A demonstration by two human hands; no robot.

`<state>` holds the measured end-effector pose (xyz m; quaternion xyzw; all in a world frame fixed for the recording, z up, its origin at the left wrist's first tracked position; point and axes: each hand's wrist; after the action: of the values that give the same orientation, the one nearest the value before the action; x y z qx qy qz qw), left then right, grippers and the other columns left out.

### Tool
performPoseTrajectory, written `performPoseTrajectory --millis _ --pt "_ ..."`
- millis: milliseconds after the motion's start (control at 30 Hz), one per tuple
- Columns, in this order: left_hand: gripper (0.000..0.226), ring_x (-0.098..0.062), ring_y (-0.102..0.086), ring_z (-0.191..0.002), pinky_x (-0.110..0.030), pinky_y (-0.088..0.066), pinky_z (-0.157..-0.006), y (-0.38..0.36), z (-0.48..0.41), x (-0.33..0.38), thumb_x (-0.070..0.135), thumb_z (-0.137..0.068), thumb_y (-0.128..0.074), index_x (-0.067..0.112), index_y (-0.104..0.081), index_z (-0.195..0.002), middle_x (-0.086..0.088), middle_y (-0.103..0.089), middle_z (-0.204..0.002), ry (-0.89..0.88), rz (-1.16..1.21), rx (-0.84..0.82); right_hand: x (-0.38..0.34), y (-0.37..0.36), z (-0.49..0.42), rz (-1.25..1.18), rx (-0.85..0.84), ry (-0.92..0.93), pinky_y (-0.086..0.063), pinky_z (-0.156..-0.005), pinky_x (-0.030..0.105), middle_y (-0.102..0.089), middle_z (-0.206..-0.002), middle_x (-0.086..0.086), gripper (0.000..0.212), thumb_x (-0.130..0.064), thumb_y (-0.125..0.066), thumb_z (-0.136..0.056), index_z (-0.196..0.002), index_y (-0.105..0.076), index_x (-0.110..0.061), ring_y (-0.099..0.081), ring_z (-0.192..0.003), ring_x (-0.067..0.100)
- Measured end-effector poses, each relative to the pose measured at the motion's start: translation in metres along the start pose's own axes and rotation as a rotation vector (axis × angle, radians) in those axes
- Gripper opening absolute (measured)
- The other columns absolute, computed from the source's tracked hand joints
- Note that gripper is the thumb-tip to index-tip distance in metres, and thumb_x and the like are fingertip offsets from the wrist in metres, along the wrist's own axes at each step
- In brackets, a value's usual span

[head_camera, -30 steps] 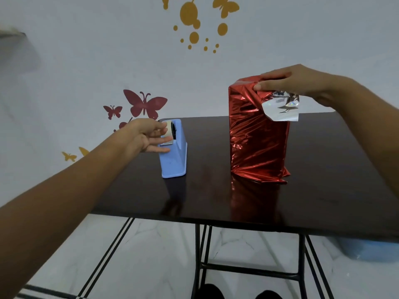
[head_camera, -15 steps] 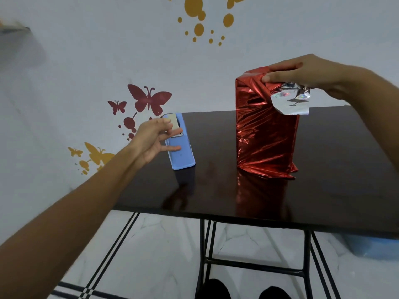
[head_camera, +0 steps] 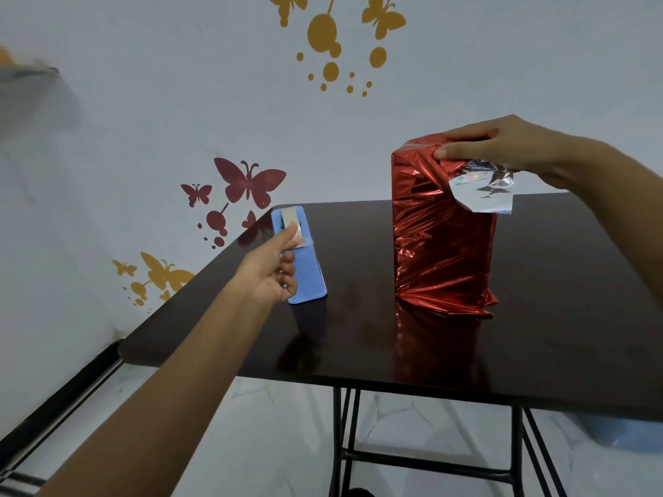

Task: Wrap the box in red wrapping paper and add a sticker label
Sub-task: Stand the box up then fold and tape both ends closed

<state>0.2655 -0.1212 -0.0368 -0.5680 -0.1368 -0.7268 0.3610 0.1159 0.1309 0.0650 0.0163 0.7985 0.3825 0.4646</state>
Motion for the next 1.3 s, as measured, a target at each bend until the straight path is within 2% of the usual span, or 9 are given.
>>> performPoseTrajectory --millis 167,333,533,667,800,967,1100,1200,1300 --pt "0.029 -0.007 -0.031 -0.058 -0.015 -0.035 -0.047 0.005 0.003 0.001 0.045 -0.079 -0.071 0.017 -0.073 -0.089 0.001 -0.043 -0.075 0.003 -0.076 0.048 -0.001 -0.002 -0.001 0.024 0.025 -0.025 -0.039 -0.100 0.041 -0.057 -0.117 -0.008 0.074 -0.059 -0.068 -0.056 -0.124 -0.059 -0.032 -0.052 -0.114 0.020" --pt "0.030 -0.005 -0.044 -0.063 -0.017 -0.042 -0.054 0.008 0.000 -0.003 0.045 -0.078 -0.072 0.017 -0.070 -0.088 0.005 -0.066 -0.092 -0.055 -0.164 0.074 -0.002 -0.003 0.001 0.038 0.007 -0.016 -0.040 -0.100 0.044 -0.060 -0.096 -0.016 0.069 -0.062 -0.066 -0.056 -0.120 -0.060 -0.035 -0.054 -0.108 0.022" --pt "0.022 -0.005 -0.063 -0.074 -0.019 -0.051 -0.064 0.003 0.000 -0.001 0.031 -0.077 -0.076 0.013 -0.068 -0.086 0.004 -0.074 -0.082 -0.106 -0.075 0.046 0.001 -0.001 0.000 0.018 0.003 0.001 -0.042 -0.076 0.026 -0.062 -0.092 -0.013 0.048 -0.047 -0.066 -0.077 -0.122 -0.060 -0.029 -0.057 -0.086 0.009" --pt "0.011 -0.006 -0.067 -0.073 -0.027 -0.058 -0.070 0.004 -0.003 -0.003 0.018 -0.080 -0.073 0.010 -0.067 -0.086 0.002 -0.074 -0.071 -0.119 0.144 -0.021 0.001 -0.002 -0.001 0.015 0.005 0.004 -0.040 -0.084 0.029 -0.062 -0.096 -0.012 0.048 -0.047 -0.067 -0.077 -0.122 -0.061 -0.029 -0.057 -0.097 0.015" --pt "0.011 -0.009 -0.068 -0.069 -0.034 -0.060 -0.073 0.004 -0.005 -0.024 0.014 -0.084 -0.068 0.006 -0.067 -0.092 -0.001 -0.073 -0.075 -0.243 0.267 -0.066 0.000 -0.001 0.000 0.002 0.008 0.001 -0.042 -0.070 0.020 -0.064 -0.092 -0.012 0.040 -0.043 -0.067 -0.079 -0.116 -0.062 -0.031 -0.059 -0.085 0.008" --pt "0.012 -0.013 -0.067 -0.070 -0.033 -0.058 -0.081 0.006 -0.008 -0.047 0.006 -0.085 -0.065 0.001 -0.067 -0.095 -0.003 -0.070 -0.071 -0.404 0.262 -0.104 0.002 -0.002 -0.001 0.010 0.028 -0.005 -0.041 -0.088 0.033 -0.066 -0.101 -0.010 0.044 -0.048 -0.069 -0.075 -0.115 -0.064 -0.031 -0.059 -0.100 0.018" --pt "0.007 -0.015 -0.068 -0.070 -0.033 -0.058 -0.082 0.008 -0.009 -0.054 0.003 -0.085 -0.063 0.000 -0.065 -0.091 -0.004 -0.069 -0.069 -0.410 0.281 -0.097 0.004 -0.003 -0.003 0.023 0.043 -0.012 -0.041 -0.101 0.043 -0.065 -0.108 -0.007 0.054 -0.054 -0.069 -0.070 -0.119 -0.063 -0.032 -0.057 -0.108 0.022" --pt "0.002 -0.016 -0.068 -0.067 -0.035 -0.058 -0.080 0.006 -0.007 -0.058 0.002 -0.084 -0.065 0.001 -0.066 -0.085 -0.006 -0.070 -0.068 -0.400 0.270 -0.028 0.003 -0.003 -0.005 0.026 0.038 -0.007 -0.040 -0.102 0.047 -0.064 -0.109 -0.005 0.062 -0.058 -0.068 -0.065 -0.121 -0.061 -0.033 -0.056 -0.109 0.025" --pt "0.014 -0.016 -0.067 -0.065 -0.033 -0.060 -0.072 0.000 -0.003 -0.057 0.016 -0.084 -0.069 0.002 -0.066 -0.081 -0.006 -0.068 -0.066 -0.352 0.275 0.094 0.002 -0.004 -0.004 0.053 0.027 -0.008 -0.040 -0.101 0.047 -0.062 -0.114 -0.001 0.083 -0.068 -0.064 -0.049 -0.124 -0.059 -0.033 -0.055 -0.110 0.028"
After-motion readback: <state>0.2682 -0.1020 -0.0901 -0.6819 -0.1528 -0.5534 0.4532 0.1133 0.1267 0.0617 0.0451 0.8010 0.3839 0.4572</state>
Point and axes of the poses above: each hand's wrist, its own z-axis away from the middle knuckle, its own y-axis out of the back of the hand, x = y × z
